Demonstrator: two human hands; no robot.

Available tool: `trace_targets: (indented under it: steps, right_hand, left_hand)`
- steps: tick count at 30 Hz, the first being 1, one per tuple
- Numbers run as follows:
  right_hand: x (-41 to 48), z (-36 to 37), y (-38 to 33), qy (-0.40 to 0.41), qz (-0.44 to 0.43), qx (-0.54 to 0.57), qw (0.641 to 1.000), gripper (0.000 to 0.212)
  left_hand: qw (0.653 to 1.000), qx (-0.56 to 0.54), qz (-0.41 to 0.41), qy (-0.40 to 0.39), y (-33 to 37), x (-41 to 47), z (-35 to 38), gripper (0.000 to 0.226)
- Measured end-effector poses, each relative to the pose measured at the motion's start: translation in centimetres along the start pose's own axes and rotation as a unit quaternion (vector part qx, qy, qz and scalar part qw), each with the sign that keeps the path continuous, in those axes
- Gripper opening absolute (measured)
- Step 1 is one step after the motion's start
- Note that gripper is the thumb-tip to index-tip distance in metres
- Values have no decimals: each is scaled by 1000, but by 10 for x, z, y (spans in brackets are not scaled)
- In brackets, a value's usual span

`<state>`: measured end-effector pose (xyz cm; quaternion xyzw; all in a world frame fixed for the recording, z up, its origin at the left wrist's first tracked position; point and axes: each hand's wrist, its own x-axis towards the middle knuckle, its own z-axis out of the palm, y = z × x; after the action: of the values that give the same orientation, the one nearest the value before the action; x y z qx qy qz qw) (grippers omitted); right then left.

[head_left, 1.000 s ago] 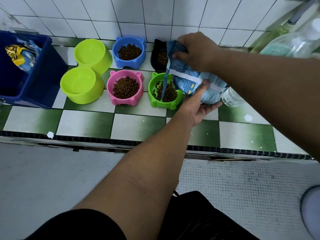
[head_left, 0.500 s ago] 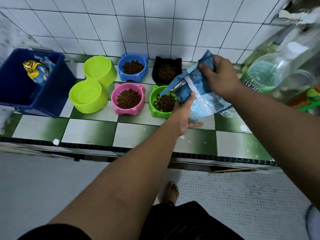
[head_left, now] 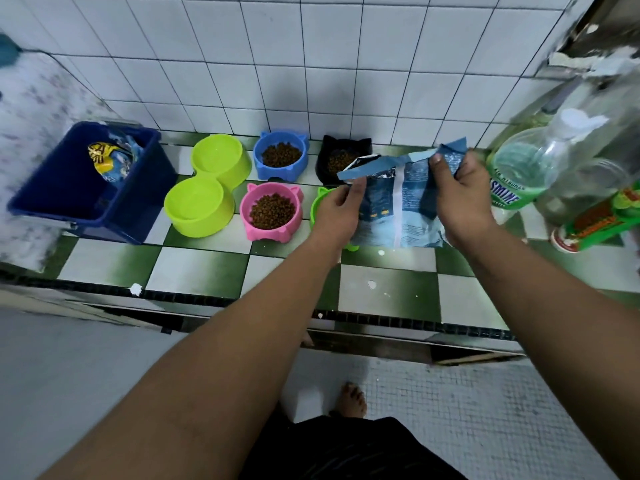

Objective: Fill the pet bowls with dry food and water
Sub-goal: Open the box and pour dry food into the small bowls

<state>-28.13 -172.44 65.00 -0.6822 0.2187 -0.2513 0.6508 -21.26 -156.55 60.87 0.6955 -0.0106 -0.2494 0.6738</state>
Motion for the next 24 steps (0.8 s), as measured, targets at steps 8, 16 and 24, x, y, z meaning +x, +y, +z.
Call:
trace_targets:
  steps: [8,16,24]
  right_hand:
    - [-10,31,-21,-1,-2,72,997,9]
    - [-14,104,-43,-25,-24,70,997,11]
    - [-15,250,-68,-81,-40,84,992,13]
  left_hand:
    - [994,-36,102,26,25,1,-36,7]
    - [986,-46,156,37,61,11,-126,4]
    - [981,1,186,61,114,27,-282,10]
